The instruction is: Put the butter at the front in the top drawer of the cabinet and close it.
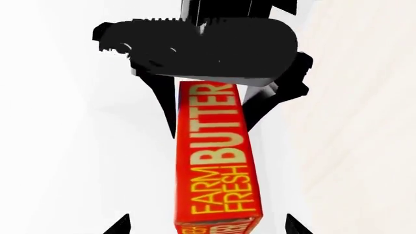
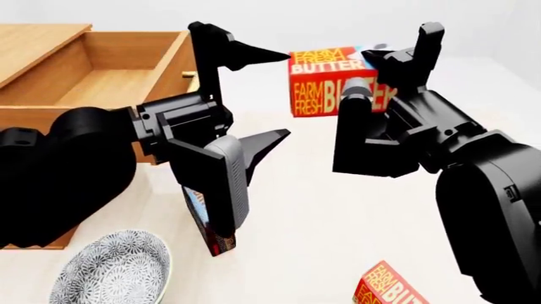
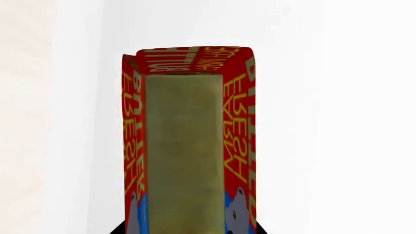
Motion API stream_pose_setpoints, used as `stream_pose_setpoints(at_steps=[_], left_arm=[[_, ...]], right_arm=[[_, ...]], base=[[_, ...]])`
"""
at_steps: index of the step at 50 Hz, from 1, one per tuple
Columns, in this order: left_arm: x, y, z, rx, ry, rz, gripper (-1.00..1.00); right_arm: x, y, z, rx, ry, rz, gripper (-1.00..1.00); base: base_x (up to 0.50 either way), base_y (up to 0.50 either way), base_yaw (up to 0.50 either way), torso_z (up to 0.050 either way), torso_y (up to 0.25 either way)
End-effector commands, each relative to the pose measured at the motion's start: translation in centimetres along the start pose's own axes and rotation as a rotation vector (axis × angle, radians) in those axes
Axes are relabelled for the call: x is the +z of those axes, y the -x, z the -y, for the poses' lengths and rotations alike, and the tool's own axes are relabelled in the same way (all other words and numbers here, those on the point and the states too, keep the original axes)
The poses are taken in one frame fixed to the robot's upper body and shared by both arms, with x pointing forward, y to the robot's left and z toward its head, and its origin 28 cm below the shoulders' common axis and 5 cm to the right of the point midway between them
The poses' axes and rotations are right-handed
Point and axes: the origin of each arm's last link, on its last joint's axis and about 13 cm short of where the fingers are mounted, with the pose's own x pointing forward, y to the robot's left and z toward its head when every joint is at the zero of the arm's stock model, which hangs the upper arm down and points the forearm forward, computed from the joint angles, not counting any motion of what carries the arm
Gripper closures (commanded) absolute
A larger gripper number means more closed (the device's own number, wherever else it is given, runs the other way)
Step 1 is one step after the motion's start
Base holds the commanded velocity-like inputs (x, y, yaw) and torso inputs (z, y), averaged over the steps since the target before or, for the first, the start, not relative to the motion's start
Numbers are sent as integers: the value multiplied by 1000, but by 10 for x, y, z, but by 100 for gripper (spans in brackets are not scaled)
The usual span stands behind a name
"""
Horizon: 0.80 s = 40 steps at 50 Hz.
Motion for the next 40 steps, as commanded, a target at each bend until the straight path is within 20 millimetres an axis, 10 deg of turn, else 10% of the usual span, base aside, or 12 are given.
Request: stream_pose_setpoints(at_steps=[1,40], left_arm=[[-1,-1,2,-1,3,5,-100],[-4,-6,7,17,7,20,-100]], right_arm=[[4,4,13,-96,57,-1,100],[13,9,16,-77,8,55,100]], base=[[0,0,0,0,0],[0,0,0,1,1]])
